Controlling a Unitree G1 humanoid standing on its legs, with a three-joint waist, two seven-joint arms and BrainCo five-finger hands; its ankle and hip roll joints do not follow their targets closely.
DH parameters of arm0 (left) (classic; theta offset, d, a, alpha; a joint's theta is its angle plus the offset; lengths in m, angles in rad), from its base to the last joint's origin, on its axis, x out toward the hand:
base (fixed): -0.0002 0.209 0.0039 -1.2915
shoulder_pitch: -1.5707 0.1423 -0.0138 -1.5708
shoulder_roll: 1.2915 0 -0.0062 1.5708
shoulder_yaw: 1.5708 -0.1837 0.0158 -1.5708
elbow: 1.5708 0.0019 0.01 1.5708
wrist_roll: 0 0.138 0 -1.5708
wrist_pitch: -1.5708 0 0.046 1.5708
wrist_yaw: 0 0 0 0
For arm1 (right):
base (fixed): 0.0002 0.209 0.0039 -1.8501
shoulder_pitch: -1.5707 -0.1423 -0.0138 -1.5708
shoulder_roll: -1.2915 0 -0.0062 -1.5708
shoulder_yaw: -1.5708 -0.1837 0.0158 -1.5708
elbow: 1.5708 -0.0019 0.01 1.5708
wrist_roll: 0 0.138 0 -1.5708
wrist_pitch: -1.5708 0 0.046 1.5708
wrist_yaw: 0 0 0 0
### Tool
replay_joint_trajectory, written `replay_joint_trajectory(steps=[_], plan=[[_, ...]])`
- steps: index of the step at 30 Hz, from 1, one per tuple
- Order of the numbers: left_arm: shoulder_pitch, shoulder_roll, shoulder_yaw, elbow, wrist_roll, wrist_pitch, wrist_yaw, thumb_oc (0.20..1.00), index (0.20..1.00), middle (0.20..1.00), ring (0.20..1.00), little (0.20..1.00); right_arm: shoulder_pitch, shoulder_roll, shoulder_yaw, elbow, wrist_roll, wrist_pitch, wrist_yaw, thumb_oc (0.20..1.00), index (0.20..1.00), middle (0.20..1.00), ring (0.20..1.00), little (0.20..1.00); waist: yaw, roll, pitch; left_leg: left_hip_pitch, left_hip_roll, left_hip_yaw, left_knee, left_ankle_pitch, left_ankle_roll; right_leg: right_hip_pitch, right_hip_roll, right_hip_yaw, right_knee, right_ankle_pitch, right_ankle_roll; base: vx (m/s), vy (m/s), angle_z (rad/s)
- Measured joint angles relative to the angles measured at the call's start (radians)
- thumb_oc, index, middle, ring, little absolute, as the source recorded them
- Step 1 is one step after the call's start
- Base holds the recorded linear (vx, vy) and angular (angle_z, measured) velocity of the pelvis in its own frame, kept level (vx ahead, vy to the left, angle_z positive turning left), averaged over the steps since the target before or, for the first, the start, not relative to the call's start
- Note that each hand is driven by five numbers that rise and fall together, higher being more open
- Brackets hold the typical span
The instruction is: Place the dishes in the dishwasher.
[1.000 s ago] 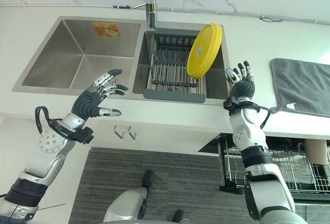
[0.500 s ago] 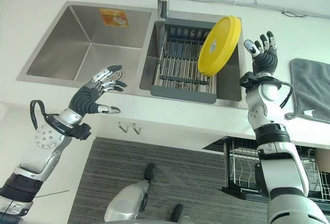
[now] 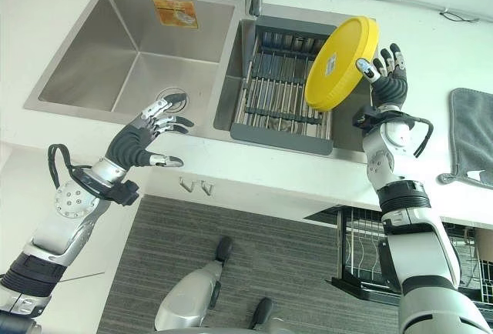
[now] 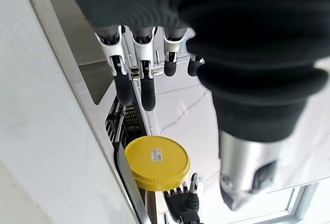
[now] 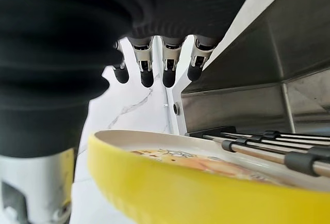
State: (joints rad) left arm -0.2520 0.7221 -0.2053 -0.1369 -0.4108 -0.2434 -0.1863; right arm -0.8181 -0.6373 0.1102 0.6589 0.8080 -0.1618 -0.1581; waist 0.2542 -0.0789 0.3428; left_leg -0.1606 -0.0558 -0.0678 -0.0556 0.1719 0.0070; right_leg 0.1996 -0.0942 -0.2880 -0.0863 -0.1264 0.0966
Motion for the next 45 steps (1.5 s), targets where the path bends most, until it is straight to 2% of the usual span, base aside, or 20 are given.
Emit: replay_joint_trajectory(steps=[36,41,45], plan=[[-0.019,0.002,-0.012,0.000,0.038,-0.010,0.034,1.000,1.000,1.000,1.000,1.000,-0.040,0.008,0.041,0.001,-0.003,0.023,0.009,1.000,1.000,1.000,1.000,1.000,0.000,-0.002,0.003,-0.002,0.000,-0.006,0.007,0.002,0.003,-0.001,0.005,-0.004,0.013,0.000,0.000,0.00,0.000,0.00],[-0.028,0.002,-0.026,0.000,0.039,-0.017,0.046,1.000,1.000,1.000,1.000,1.000,-0.043,0.010,0.078,0.004,-0.004,0.024,0.006,1.000,1.000,1.000,1.000,1.000,0.000,-0.002,0.003,-0.013,0.001,-0.006,0.008,0.005,0.005,-0.013,0.006,-0.003,0.016,0.000,0.000,0.00,0.000,0.00],[-0.028,0.002,-0.030,0.001,0.039,-0.017,0.050,1.000,1.000,1.000,1.000,1.000,-0.043,0.013,0.079,0.005,-0.005,0.042,-0.005,1.000,1.000,1.000,1.000,1.000,0.000,-0.002,0.003,-0.017,0.000,-0.007,0.008,0.007,0.006,-0.017,0.005,-0.004,0.016,0.000,0.000,0.00,0.000,0.00]])
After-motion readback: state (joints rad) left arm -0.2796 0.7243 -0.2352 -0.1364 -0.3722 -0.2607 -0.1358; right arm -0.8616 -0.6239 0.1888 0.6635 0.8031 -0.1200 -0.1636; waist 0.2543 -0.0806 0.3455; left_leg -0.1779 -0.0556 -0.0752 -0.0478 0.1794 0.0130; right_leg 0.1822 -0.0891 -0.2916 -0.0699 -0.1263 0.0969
